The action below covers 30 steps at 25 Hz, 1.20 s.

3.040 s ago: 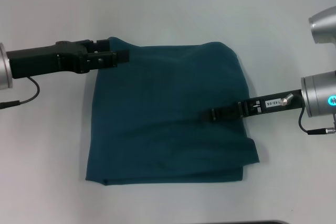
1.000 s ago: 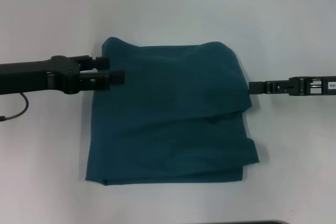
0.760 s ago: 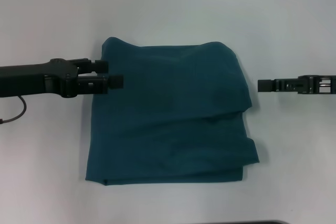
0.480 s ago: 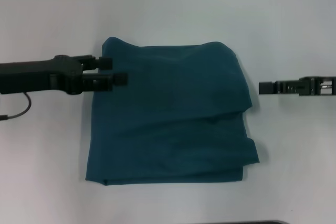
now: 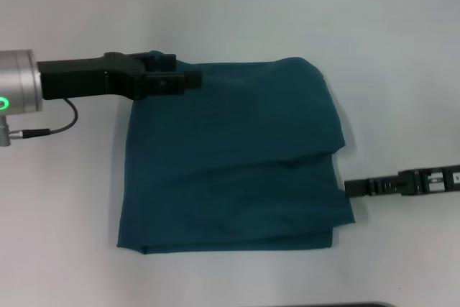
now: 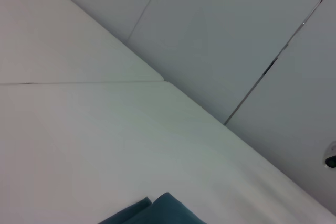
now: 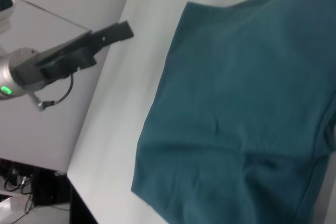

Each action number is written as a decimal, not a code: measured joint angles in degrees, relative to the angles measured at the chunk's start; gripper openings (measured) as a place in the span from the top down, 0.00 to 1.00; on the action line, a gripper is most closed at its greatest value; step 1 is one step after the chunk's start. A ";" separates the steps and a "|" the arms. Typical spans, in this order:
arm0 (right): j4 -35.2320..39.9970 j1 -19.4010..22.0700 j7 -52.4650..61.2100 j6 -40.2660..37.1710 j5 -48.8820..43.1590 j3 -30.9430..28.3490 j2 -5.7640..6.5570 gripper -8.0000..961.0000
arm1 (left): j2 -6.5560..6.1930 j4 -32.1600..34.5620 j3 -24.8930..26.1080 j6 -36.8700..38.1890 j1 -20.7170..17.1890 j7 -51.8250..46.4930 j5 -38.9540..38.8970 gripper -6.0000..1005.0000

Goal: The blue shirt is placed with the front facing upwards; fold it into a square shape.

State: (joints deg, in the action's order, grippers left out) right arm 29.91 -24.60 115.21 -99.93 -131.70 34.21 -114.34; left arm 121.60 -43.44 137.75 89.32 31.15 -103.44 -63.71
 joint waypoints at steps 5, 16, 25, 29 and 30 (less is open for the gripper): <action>-0.29 0.50 0.04 -1.98 -0.51 -0.28 -0.06 0.47 | 0.02 0.63 -1.07 -1.11 0.81 -0.10 0.00 0.16; -1.78 0.08 0.62 -1.03 -2.15 -0.28 -0.19 0.47 | 0.36 0.89 -1.08 -1.53 1.18 0.05 0.00 0.16; -2.79 -1.28 0.82 1.67 -1.87 -0.69 -1.00 0.49 | 0.34 0.91 -1.08 -1.53 1.25 0.09 -0.01 0.16; -2.79 -1.73 1.47 3.04 -1.91 -0.60 -1.43 0.50 | 0.30 0.88 -1.08 -1.53 1.50 0.10 -0.01 0.16; -2.79 -1.83 1.69 3.27 -1.97 -0.45 -1.48 0.51 | 0.28 0.87 -1.08 -1.53 1.55 0.09 -0.01 0.16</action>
State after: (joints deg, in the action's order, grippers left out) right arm 27.12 -26.43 116.90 -96.66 -133.68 33.77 -115.82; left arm 121.88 -42.57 136.67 87.79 32.70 -103.35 -63.72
